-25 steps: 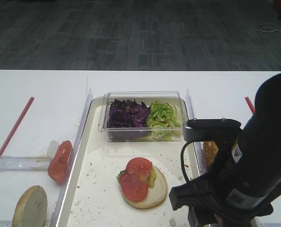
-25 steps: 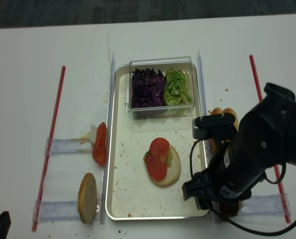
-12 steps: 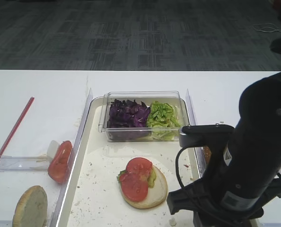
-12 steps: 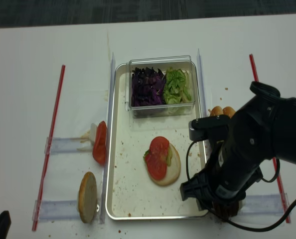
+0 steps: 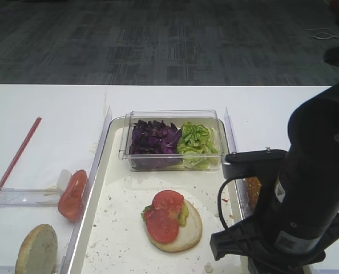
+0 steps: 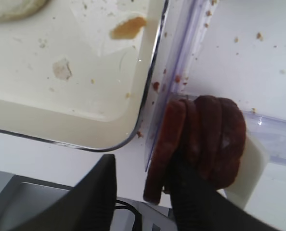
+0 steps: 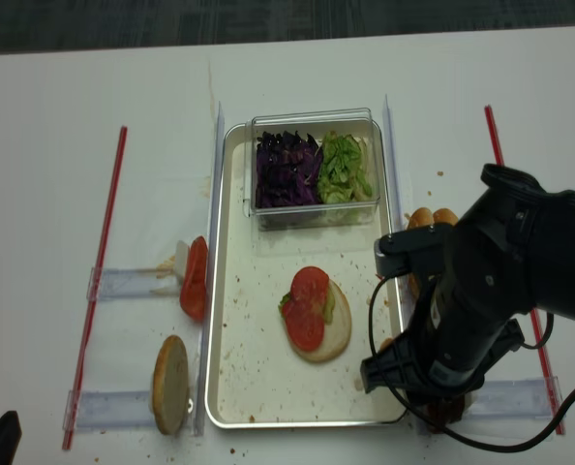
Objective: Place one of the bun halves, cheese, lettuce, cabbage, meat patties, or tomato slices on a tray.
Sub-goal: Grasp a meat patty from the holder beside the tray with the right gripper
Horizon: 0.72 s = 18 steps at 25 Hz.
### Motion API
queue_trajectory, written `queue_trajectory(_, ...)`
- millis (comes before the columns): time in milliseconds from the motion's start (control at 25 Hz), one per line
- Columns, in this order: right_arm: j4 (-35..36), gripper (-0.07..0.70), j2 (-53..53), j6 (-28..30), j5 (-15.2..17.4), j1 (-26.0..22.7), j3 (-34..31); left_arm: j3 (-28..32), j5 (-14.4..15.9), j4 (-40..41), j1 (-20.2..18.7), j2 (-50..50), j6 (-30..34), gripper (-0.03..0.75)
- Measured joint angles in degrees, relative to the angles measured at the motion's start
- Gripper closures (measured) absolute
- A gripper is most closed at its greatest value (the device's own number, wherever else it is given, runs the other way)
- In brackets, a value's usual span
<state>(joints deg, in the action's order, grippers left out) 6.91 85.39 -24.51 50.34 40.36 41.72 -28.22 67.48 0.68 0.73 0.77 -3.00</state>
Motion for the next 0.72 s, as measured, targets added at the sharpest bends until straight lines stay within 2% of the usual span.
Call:
queue_trajectory(160,-0.64,0.335,0.0,-0.13,0.25,0.09,0.0,0.0,0.0,0.0,0.0,0.0,0.0,0.242)
queue_trajectory(400,-2.25,0.507,0.0,-0.16,1.22,0.09,0.0,0.0,0.0,0.0,0.0,0.0,0.0,0.242)
queue_trajectory(720,-2.63,0.513,0.0,-0.16,1.28,0.09,0.0,0.0,0.0,0.0,0.0,0.0,0.0,0.242)
